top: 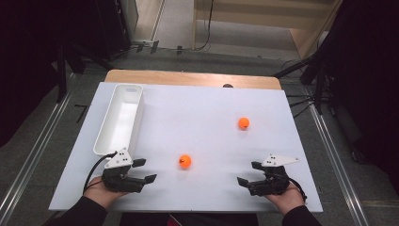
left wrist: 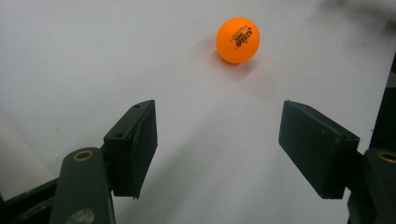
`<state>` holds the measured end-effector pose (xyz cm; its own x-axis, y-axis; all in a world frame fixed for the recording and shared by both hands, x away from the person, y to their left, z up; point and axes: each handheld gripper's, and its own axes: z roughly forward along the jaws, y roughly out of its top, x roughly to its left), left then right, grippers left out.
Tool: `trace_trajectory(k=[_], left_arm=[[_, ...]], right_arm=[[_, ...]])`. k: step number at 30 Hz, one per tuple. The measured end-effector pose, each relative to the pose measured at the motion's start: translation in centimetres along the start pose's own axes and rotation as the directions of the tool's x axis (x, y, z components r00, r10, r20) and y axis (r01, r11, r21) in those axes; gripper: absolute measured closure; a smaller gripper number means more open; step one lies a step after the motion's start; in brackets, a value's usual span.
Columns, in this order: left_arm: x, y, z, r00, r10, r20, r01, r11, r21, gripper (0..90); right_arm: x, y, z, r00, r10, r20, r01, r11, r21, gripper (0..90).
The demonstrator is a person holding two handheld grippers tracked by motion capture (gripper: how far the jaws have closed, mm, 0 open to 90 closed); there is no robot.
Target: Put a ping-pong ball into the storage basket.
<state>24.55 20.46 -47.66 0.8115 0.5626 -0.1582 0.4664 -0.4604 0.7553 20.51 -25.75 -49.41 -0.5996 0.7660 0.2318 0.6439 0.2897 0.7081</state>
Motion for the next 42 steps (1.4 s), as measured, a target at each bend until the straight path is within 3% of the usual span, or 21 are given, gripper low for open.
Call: trace_trajectory(k=[18,27,34,42], left_arm=[[-0.14,-0.07,-0.06,0.9999,0.007,0.012,-0.007,0.9999,-0.011,28.4],[0.1,-0.11,-0.29,1.0,-0.003,0.007,0.003,0.9998,-0.02,28.4],[0.1,-0.03,-0.16,0.9998,-0.004,0.017,0.005,0.9998,-0.02,28.4],[0.08,0.06,-0.1,0.9997,-0.013,0.021,0.013,0.9997,-0.019,28.3]], right_arm=[[0.09,-0.02,0.17,1.0,0.001,0.007,-0.001,1.0,0.012,11.2],[0.28,-0.02,0.3,0.9998,-0.015,-0.015,0.015,1.0,0.009,11.2],[-0.09,0.02,0.38,0.9996,0.02,-0.02,-0.02,1.0,-0.004,11.2],[0.0,-0.06,0.36,0.9996,0.025,-0.015,-0.025,1.0,-0.003,11.2]])
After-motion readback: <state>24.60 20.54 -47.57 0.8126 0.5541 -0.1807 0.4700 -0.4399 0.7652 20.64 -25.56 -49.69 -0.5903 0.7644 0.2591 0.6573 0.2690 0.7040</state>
